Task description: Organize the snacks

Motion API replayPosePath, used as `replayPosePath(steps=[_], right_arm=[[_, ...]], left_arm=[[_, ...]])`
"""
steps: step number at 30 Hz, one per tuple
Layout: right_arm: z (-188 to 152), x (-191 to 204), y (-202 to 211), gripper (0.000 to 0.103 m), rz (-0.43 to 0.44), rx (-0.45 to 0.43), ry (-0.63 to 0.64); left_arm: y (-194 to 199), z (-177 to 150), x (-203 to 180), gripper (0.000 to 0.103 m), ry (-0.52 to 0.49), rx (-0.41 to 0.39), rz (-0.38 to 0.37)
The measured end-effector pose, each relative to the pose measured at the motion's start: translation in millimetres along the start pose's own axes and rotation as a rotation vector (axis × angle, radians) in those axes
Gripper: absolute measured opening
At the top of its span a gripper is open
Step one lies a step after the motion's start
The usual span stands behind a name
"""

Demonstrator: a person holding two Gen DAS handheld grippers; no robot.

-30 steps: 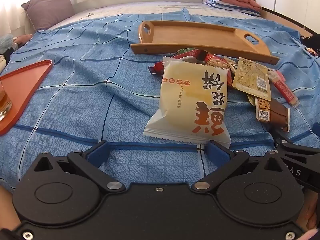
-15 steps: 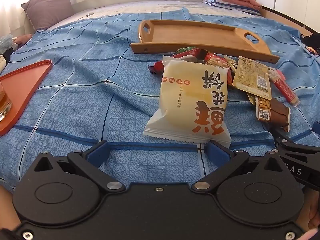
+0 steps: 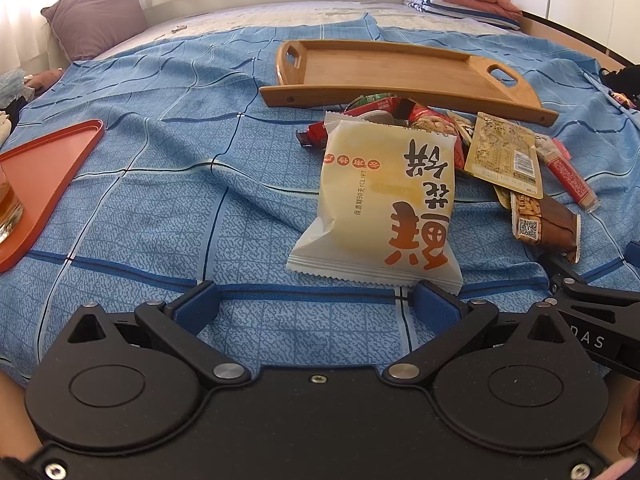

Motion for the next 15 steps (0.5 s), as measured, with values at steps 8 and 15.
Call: replayPosePath(steps=[8,15], right_arm=[[0.0,1.2,-4.8,0.103,0.012,-0.001,0.008],[0.5,1.1,-4.5,0.103,0.015,0.001,0.013]], left_arm=[[-0.6,0.0,-0.1,0.103,-0.004,0.001,-0.001],[-1.0,0.0,0.2,0.103,-0.004,0.002,-0.001]])
Point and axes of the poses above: each gripper's, at about its wrist camera, not at the fingertips, and y roughly against the way its jaws point, x to its left, z to its top, the point moved 9 cm from there along -y, roughly the way its jaws point, and after that the axes turned 14 degrees about y, right-handed, at the moved point
